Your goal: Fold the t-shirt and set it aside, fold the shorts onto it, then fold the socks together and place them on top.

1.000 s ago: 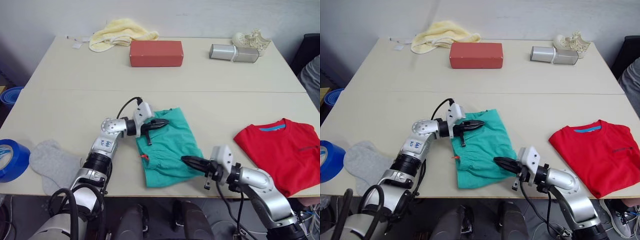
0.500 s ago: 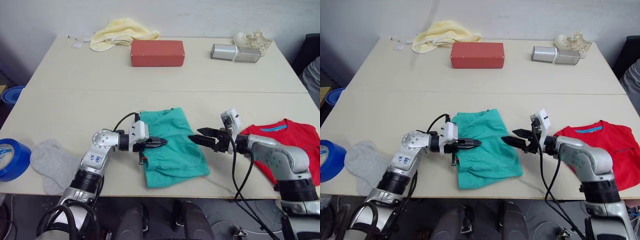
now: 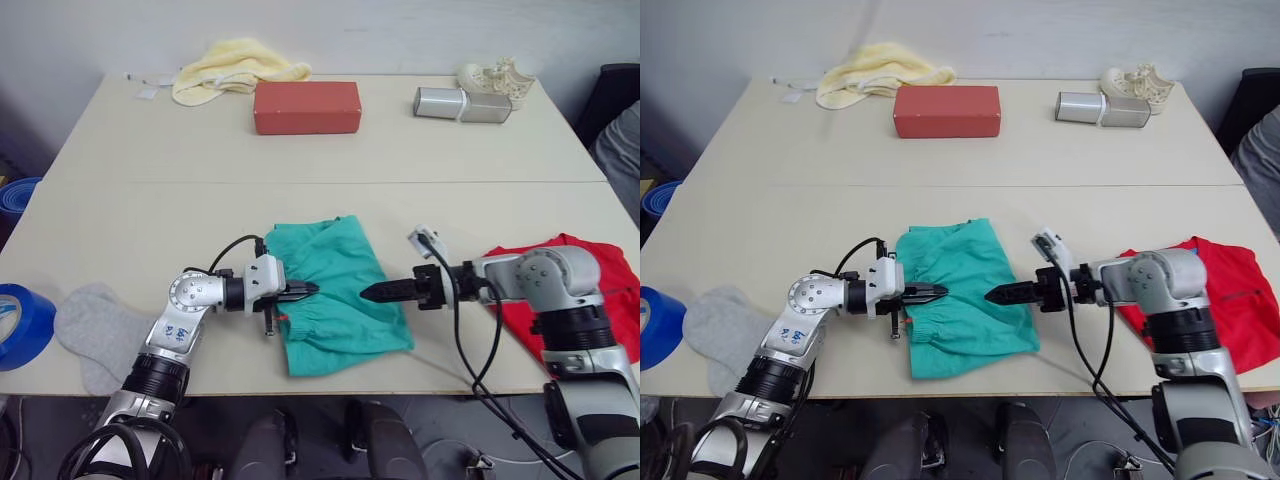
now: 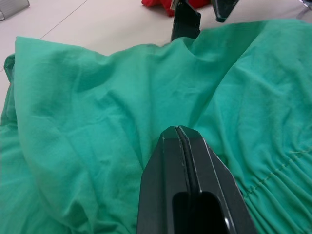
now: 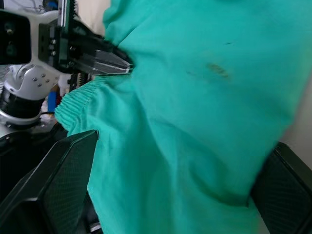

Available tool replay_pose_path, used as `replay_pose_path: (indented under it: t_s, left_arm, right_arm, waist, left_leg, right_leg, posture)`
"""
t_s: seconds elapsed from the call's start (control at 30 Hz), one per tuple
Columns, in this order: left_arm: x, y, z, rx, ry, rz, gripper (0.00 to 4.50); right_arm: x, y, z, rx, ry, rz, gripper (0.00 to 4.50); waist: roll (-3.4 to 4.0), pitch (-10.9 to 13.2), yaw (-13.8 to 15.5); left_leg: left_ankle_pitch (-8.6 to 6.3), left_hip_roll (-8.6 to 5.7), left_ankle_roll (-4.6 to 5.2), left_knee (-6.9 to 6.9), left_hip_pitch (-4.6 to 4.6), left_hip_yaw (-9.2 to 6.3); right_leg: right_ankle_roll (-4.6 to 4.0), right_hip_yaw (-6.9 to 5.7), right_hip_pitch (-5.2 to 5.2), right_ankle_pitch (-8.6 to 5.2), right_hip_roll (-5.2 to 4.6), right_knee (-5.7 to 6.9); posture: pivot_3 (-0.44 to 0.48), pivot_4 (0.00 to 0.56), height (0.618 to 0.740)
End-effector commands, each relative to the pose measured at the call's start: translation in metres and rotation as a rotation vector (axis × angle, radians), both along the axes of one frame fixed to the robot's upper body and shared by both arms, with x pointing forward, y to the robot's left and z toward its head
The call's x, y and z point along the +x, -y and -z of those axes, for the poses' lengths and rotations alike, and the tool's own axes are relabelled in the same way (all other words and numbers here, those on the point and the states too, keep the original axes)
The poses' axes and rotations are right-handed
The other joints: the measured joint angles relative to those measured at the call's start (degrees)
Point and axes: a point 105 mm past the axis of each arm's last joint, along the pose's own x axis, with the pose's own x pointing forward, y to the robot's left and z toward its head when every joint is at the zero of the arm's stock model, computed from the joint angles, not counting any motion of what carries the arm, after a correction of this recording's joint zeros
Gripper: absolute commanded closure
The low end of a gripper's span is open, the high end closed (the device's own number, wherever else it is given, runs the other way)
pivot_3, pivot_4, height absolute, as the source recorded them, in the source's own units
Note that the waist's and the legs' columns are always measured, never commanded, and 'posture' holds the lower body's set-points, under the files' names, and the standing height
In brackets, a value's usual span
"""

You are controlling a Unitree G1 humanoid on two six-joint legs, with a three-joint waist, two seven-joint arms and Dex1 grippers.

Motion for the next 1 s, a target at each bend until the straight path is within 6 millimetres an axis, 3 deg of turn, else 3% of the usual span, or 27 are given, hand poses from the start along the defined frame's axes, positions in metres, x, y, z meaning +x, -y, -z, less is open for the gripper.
replay_pose_path:
  t_s: [0.03,0.07,0.17,0.3,0.43,0.53,0.6,0.8,1.0]
  left_arm:
    - [-0.001,-0.005,-0.005,-0.018,0.02,0.005,4.5]
    - [-0.001,-0.006,-0.004,-0.018,0.02,0.005,4.5]
    - [-0.002,-0.011,-0.003,-0.013,0.016,0.001,4.5]
    - [-0.002,-0.02,0.0,-0.005,0.011,-0.018,4.5]
    - [-0.002,-0.022,-0.001,-0.032,0.002,-0.021,4.5]
    - [-0.004,-0.021,-0.002,-0.043,0.002,-0.004,4.5]
    - [-0.005,-0.019,-0.006,-0.077,-0.008,0.016,4.5]
    - [-0.001,-0.008,-0.048,-0.357,-0.137,0.044,4.5]
    - [-0.016,0.008,-0.057,-0.358,-0.186,0.169,2.69]
  right_arm:
    - [-0.009,-0.017,0.025,-0.018,-0.125,-0.039,0.03]
    - [-0.007,-0.02,0.025,-0.008,-0.127,-0.035,0.03]
    - [0.011,-0.022,0.023,0.01,-0.088,0.039,0.62]
    - [0.021,-0.013,0.021,0.018,-0.063,0.096,2.09]
    - [0.017,-0.001,0.018,0.016,-0.046,0.124,3.54]
    - [0.012,0.013,0.004,0.054,-0.015,0.158,4.48]
    - [0.007,0.023,-0.008,0.079,0.031,0.18,4.48]
    - [0.003,0.055,-0.063,0.259,0.205,0.345,4.48]
    - [-0.005,0.1,-0.122,0.426,0.505,0.701,4.5]
  waist:
    - [0.02,0.0,-0.2]
    - [0.02,0.0,-0.2]
    - [0.02,0.0,-0.5]
    - [0.03,0.0,-0.6]
    - [0.02,0.0,-0.1]
    - [0.01,0.0,0.4]
    - [0.05,0.0,0.9]
    - [0.16,0.1,1.4]
    - [0.25,0.1,1.4]
  left_leg:
    - [0.03,0.0,-0.06,-0.02,0.01,0.01]
    - [0.02,0.02,-0.08,-0.02,0.02,0.02]
    - [0.04,0.06,-0.12,-0.02,0.04,0.05]
    - [0.07,0.07,-0.18,-0.02,0.05,0.06]
    - [0.06,0.05,-0.17,-0.02,0.04,0.05]
    - [0.03,0.01,-0.12,-0.01,0.04,0.03]
    - [0.03,-0.13,-0.07,-0.01,-0.02,-0.01]
    - [0.03,-0.27,0.09,-0.01,-0.36,0.01]
    - [0.05,-0.25,0.06,-0.06,-0.38,0.03]
  right_leg:
    - [0.0,0.01,0.0,0.0,0.02,0.01]
    - [0.0,0.01,0.0,0.0,0.05,0.01]
    - [-0.01,0.02,0.0,0.0,0.1,0.03]
    - [-0.02,0.04,0.0,-0.01,0.12,0.05]
    - [-0.02,0.04,0.01,0.0,0.08,0.02]
    - [-0.01,0.04,0.02,0.0,0.0,0.01]
    - [0.0,-0.02,0.0,0.01,-0.19,0.01]
    - [0.18,-0.02,-0.24,0.1,-0.33,-0.09]
    - [0.18,-0.04,-0.25,0.1,-0.21,-0.09]
  posture:
    - [0.0,0.15,0.74]
    - [0.0,0.15,0.74]
    - [0.0,0.15,0.74]
    - [0.0,0.15,0.74]
    - [0.0,0.15,0.74]
    - [0.0,0.15,0.74]
    - [0.0,0.15,0.74]
    - [0.0,0.15,0.74]
    - [0.0,0.15,0.74]
